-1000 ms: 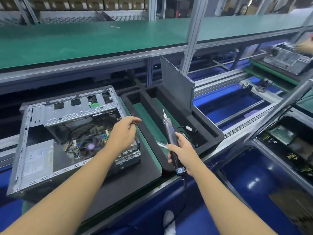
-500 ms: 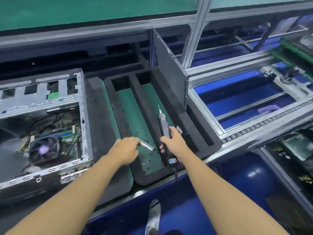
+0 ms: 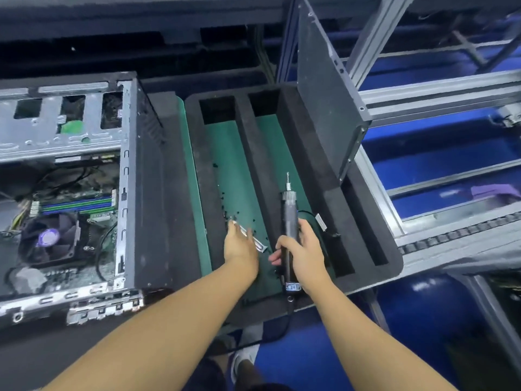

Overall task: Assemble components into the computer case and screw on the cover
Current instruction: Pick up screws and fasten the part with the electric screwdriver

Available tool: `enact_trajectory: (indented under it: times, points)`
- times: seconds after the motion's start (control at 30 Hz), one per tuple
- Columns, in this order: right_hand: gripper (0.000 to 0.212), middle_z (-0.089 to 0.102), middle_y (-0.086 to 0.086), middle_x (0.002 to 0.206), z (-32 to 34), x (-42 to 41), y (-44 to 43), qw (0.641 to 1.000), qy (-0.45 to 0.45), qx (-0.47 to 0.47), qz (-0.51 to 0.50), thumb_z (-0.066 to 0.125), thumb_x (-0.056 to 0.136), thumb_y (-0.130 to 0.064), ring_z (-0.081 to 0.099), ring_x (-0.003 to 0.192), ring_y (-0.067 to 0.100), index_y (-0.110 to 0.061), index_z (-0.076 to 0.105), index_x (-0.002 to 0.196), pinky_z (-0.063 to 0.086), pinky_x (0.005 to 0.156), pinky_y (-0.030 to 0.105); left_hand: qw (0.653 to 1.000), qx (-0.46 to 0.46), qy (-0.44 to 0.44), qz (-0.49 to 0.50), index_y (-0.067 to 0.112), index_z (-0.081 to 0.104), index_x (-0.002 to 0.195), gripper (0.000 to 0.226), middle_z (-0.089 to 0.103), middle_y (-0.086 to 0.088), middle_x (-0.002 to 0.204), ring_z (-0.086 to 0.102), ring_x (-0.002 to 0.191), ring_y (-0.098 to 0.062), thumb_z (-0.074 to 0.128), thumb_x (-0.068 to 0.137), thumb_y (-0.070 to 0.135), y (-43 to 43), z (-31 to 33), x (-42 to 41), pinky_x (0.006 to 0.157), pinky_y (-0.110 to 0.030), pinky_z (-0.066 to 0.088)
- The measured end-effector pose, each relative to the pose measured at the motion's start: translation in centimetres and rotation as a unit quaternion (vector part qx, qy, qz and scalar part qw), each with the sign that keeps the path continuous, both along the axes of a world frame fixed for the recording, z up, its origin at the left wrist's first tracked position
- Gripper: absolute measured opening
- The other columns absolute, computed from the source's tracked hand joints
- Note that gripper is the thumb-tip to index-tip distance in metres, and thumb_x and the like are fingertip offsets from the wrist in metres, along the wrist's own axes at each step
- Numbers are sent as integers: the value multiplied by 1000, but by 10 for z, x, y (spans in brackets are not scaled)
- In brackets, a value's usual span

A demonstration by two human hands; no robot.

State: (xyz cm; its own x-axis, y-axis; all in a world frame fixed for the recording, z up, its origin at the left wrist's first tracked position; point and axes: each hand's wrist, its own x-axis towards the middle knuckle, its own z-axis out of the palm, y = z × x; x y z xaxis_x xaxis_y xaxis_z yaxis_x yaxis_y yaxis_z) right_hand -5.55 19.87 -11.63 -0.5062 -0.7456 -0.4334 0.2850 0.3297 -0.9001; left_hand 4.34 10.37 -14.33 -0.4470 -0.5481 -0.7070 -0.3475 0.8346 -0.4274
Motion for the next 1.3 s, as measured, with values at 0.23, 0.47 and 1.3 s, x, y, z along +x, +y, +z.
enact_trajectory:
  times: [0.23, 0.47, 1.3]
  points:
    - [26, 60, 7, 73, -2, 0, 0, 1000, 9, -12, 0, 59, 91, -10, 66, 59, 34, -16, 55, 116, 58, 58, 37, 999, 11, 23, -43, 0, -6, 153, 74, 5, -25, 161, 13, 148, -43, 37, 102, 32, 24, -19, 9, 109, -48, 26]
    - [32, 63, 3, 72, -7, 0, -1, 1000, 3, -16, 0, 61, 85, -16, 66, 57, 33, -20, 55, 116, 58, 58, 38, 995, 55, 68, 54, 8, -8, 156, 89, -7, -21, 163, 15, 147, -37, 49, 96, 39, 11, -6, -1, 114, -48, 20]
    - [26, 61, 5, 71, -9, -1, 1, 1000, 3, -27, -4, 58, 91, -8, 67, 57, 35, -16, 55, 115, 57, 57, 38, 997, 2, 76, -9, 26, 51, 96, 33, 54, 8, 86, 62, 98, -19, 69, 85, 52, -180, 32, -38, 101, -41, 25]
